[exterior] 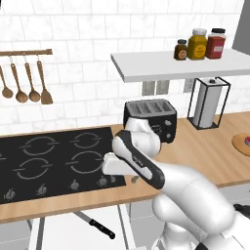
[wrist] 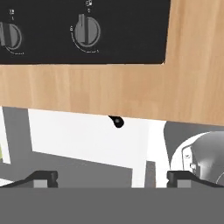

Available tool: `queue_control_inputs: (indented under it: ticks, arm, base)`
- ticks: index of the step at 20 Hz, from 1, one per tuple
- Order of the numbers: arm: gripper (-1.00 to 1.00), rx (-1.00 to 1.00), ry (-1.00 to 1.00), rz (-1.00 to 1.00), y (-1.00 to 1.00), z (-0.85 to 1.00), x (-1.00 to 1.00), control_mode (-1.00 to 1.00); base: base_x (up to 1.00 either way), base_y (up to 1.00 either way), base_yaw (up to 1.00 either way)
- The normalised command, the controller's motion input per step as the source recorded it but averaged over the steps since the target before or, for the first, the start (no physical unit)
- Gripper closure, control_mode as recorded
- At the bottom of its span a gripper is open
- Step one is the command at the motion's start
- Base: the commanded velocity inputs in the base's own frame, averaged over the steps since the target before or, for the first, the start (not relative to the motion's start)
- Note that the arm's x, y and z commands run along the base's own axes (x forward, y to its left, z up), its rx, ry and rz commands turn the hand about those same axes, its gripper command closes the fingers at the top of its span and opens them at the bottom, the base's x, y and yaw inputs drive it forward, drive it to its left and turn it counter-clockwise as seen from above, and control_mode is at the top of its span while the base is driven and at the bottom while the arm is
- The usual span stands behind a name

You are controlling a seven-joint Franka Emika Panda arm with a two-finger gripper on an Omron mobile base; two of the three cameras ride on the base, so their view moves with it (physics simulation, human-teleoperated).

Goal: Pick up the knife from the drawer and place it on the cutting board. Then place the meat from the plate to the cutting board.

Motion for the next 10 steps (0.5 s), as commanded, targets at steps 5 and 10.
queue_control_inputs:
  ticks: [5, 10]
  arm:
    - [-1.0, -0.02, 0.13, -0.02, 0.44, -0.42, -0.05, -1.0]
    - [-1.0, 0.0, 0.0, -0.02, 0.0, -0.14, 0.0, -1.0]
  base:
    - [0.0, 0.0, 0.0]
    - [0.0, 0.0, 0.0]
